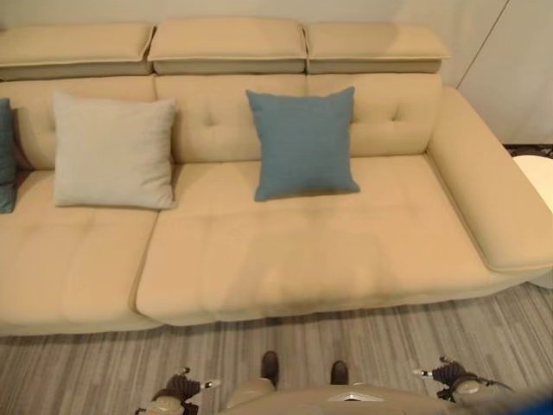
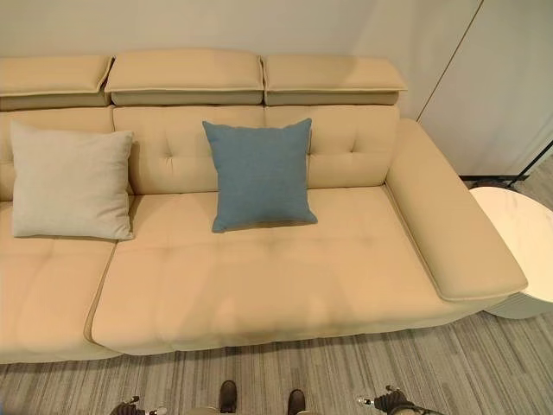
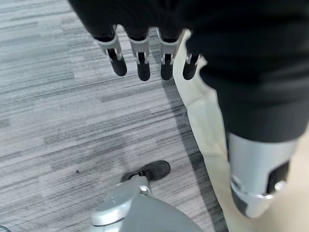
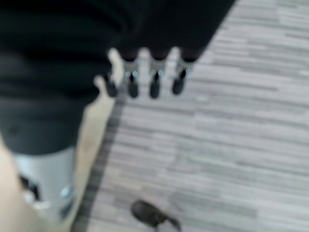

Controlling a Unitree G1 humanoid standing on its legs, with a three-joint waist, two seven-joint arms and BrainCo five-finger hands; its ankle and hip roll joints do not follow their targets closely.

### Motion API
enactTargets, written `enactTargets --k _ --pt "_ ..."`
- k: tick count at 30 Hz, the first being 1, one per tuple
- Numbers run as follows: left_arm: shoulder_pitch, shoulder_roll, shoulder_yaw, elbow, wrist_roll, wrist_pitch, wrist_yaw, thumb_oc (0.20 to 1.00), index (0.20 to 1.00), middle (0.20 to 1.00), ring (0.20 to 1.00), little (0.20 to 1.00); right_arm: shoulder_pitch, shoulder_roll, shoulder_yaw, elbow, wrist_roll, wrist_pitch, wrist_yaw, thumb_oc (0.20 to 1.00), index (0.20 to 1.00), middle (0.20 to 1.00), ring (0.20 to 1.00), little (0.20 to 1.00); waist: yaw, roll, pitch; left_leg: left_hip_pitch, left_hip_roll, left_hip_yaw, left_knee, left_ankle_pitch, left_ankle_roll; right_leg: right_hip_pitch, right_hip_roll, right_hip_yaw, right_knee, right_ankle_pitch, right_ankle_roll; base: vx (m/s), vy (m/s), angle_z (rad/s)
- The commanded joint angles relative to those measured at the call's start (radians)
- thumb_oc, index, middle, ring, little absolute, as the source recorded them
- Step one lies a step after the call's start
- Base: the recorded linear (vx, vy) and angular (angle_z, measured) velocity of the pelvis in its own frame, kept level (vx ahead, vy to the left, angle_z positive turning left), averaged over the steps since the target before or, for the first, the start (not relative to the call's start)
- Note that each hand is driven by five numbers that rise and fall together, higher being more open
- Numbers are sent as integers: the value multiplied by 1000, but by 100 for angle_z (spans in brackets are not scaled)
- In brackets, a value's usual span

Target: Pick up all the scattered cushions and arrange them neatly on the sofa.

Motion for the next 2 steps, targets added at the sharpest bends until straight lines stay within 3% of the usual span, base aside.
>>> enactTargets --k 1,2 --pt "-63 22 30 36 3 0 4 1000 1000 1000 1000 1000 -34 -30 17 30 31 3 -9 1000 1000 1000 1000 1000 -9 -46 8 54 -58 -60 21 -116 -8 -36 -26 42 25 24 58 15 -26 4" --pt "-66 23 24 29 5 1 0 1000 1000 1000 1000 1000 -31 -32 13 31 33 4 -11 1000 1000 1000 1000 1000 -12 -43 7 58 -56 -62 17 -114 -9 -32 -23 43 22 23 57 22 -39 3"
